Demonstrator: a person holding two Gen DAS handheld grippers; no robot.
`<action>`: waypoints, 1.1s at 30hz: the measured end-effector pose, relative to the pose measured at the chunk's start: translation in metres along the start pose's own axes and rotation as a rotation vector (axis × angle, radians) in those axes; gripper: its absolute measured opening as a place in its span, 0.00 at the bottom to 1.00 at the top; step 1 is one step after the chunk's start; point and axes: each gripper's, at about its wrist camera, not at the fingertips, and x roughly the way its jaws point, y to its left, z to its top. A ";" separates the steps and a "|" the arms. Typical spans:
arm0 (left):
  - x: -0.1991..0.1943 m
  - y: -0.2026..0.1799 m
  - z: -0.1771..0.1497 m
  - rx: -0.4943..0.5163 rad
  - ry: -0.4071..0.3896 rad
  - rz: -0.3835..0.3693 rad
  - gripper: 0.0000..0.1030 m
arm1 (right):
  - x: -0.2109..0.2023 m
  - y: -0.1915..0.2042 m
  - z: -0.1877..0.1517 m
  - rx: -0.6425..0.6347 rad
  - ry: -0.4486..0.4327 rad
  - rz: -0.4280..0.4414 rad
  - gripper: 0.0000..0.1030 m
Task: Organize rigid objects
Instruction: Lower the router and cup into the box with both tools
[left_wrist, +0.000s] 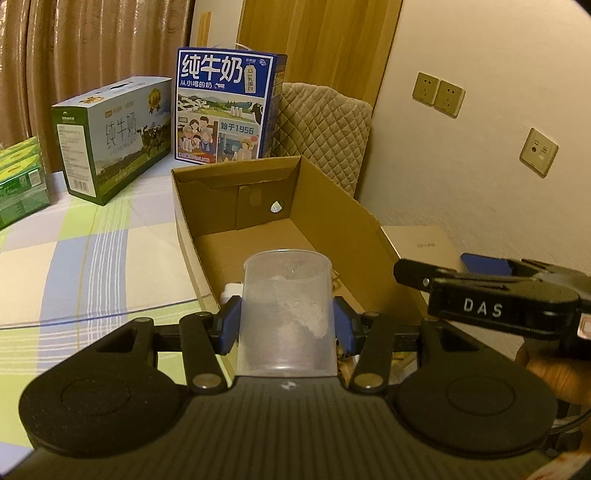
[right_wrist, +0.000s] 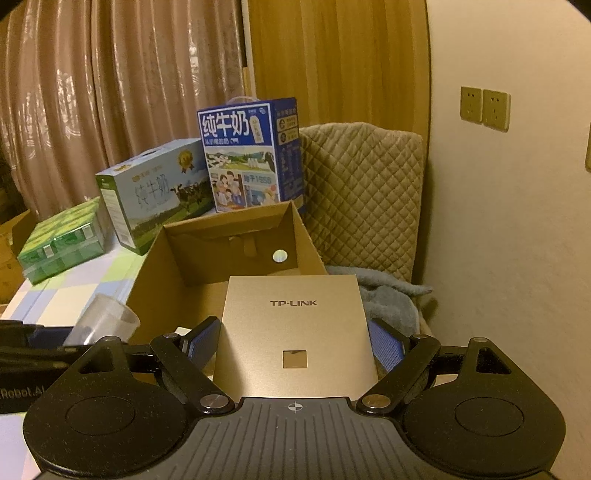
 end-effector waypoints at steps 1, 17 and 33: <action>0.002 0.000 0.001 0.000 0.002 -0.001 0.45 | 0.002 -0.001 0.000 0.004 0.004 0.001 0.80; 0.026 0.001 -0.002 0.009 0.047 0.007 0.45 | 0.013 -0.008 -0.003 0.036 0.026 0.004 0.80; 0.028 -0.002 0.000 0.008 0.055 0.000 0.45 | 0.013 -0.007 -0.003 0.041 0.027 0.004 0.80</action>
